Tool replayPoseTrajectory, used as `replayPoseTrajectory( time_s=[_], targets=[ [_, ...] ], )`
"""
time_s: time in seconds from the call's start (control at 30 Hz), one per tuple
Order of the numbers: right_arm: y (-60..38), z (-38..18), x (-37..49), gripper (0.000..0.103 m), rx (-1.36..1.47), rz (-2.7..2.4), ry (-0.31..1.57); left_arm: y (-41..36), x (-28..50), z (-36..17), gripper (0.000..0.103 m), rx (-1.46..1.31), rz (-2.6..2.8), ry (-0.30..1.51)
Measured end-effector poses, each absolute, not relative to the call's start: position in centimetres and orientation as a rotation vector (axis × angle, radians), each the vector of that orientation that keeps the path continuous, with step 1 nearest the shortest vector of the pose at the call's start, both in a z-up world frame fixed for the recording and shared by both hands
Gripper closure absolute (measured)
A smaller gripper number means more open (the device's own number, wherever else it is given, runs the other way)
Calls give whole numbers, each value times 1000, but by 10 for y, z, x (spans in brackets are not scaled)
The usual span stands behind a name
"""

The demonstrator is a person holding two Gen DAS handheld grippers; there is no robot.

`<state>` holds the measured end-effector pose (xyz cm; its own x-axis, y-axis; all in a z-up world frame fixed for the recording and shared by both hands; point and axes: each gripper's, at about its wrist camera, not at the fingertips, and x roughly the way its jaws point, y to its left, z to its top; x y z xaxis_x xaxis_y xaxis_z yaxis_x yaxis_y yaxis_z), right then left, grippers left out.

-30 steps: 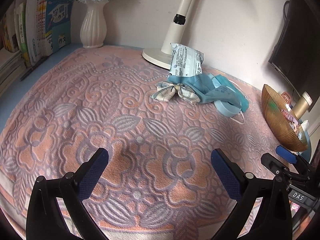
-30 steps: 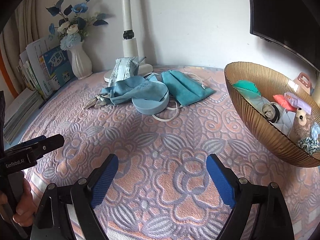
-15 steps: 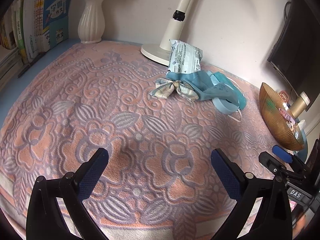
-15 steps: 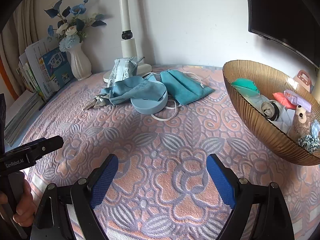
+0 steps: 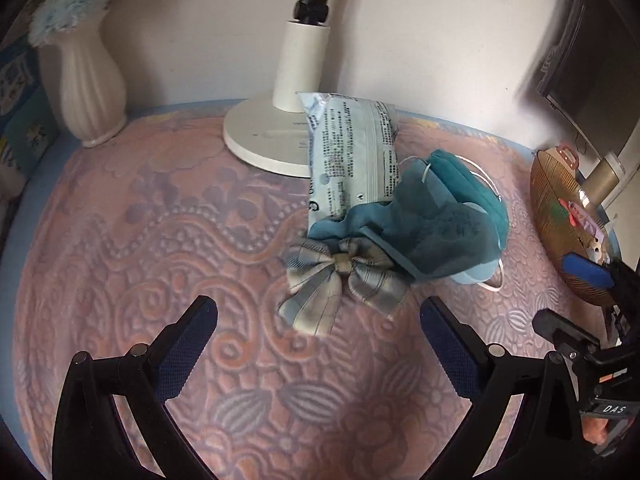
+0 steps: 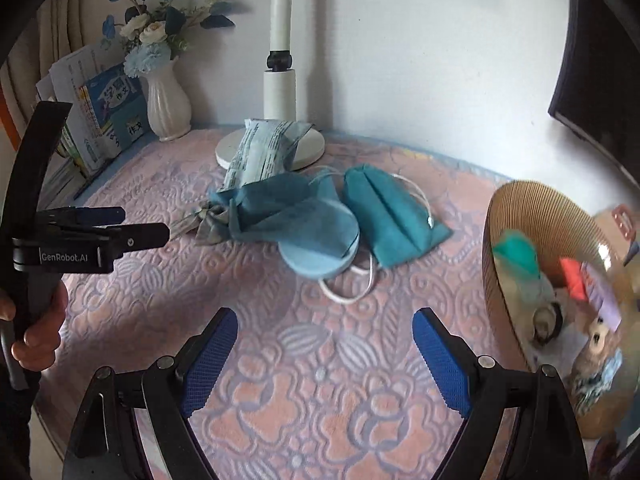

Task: Organize soft objects
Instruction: 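Grasp the plaid bow with the left gripper while the right grasps the tape roll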

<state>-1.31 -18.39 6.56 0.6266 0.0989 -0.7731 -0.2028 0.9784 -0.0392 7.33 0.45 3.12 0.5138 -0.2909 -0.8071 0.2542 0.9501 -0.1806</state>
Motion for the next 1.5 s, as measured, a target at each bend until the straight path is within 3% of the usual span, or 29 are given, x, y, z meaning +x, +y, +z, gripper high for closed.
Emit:
replayPoseTrajectory(
  time_s=[0.17,0.2,0.23,0.3,0.7,0.77,0.83,1.23,1.37,1.5],
  targets=[
    [-183,51,35,25,-89,223,918,-9,97,11,18,-47,-344,1005],
    [-183,47,40,25,-82,229,926,-11,96,12,26,-34,-342,981],
    [-183,44,43,25,-83,235,937,-13,94,12,50,-16,-360,977],
    [-183,38,43,25,-99,231,956,-14,88,13,56,19,-355,966],
    [-178,15,50,23,-125,194,929,33,39,35,58,-96,-339,925],
    [-175,12,58,38,-94,203,929,35,34,33,58,-107,-348,938],
    [-177,14,56,41,-54,211,919,33,26,30,58,-97,-346,946],
    [-229,31,-50,41,104,233,1151,-10,-24,40,58,-79,-448,943],
    [-249,32,-62,41,419,422,1206,-13,-34,44,58,-127,-460,954],
    [-242,58,-83,41,252,337,1105,-8,-47,61,58,-130,-453,922]
  ],
)
